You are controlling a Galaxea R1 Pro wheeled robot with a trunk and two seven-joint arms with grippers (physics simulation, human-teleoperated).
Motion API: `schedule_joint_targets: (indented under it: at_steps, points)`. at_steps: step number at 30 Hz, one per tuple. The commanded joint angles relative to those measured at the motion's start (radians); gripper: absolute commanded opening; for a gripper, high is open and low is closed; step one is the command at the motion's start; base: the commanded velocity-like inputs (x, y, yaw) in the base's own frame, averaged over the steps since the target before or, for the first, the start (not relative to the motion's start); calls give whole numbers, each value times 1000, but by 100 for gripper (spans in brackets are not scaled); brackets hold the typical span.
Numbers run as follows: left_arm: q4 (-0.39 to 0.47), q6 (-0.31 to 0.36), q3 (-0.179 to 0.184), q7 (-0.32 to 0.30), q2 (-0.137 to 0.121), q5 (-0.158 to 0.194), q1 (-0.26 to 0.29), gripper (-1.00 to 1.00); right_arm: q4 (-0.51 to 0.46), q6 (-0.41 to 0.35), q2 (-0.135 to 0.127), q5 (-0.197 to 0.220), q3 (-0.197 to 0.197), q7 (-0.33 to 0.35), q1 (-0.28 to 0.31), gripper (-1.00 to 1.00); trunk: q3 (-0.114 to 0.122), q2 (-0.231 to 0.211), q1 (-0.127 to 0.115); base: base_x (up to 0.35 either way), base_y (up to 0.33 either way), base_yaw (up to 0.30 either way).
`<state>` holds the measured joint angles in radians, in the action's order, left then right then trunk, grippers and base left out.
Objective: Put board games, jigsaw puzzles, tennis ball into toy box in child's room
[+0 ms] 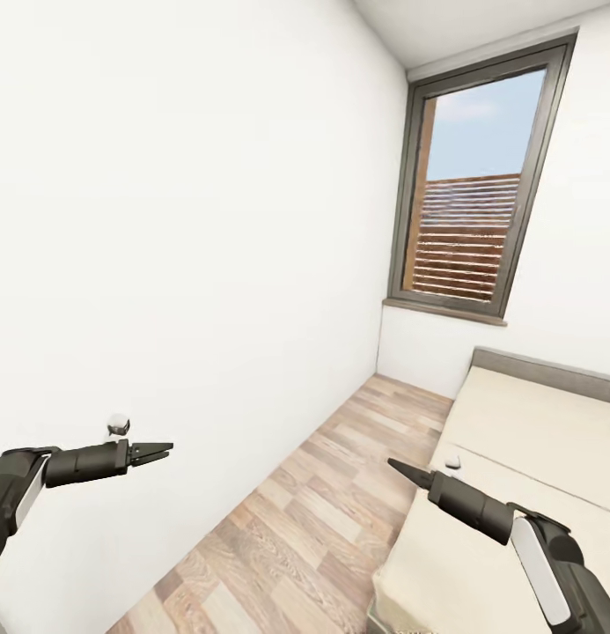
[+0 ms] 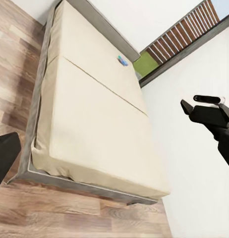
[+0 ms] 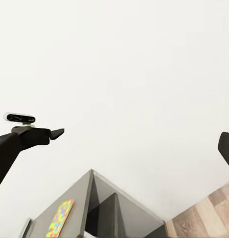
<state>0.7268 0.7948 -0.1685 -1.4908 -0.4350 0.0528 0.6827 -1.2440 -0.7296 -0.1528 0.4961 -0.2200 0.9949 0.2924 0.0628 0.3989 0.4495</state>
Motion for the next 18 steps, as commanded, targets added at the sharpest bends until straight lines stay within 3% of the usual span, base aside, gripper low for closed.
schedule_joint_targets:
  at_steps: [1,9,18]
  points:
    - [0,11,0,-2,-1,1,0,100,9,-6,0,4,-1,1,1,100,-1,1,1,0,-170,-279]
    - [0,11,0,-2,0,1,0,100,26,-5,0,3,-1,1,1,100,0,1,1,0,-158,-280]
    - [0,11,0,-3,-1,1,0,100,27,-7,-1,4,-1,-2,1,100,0,1,1,0,-30,-280]
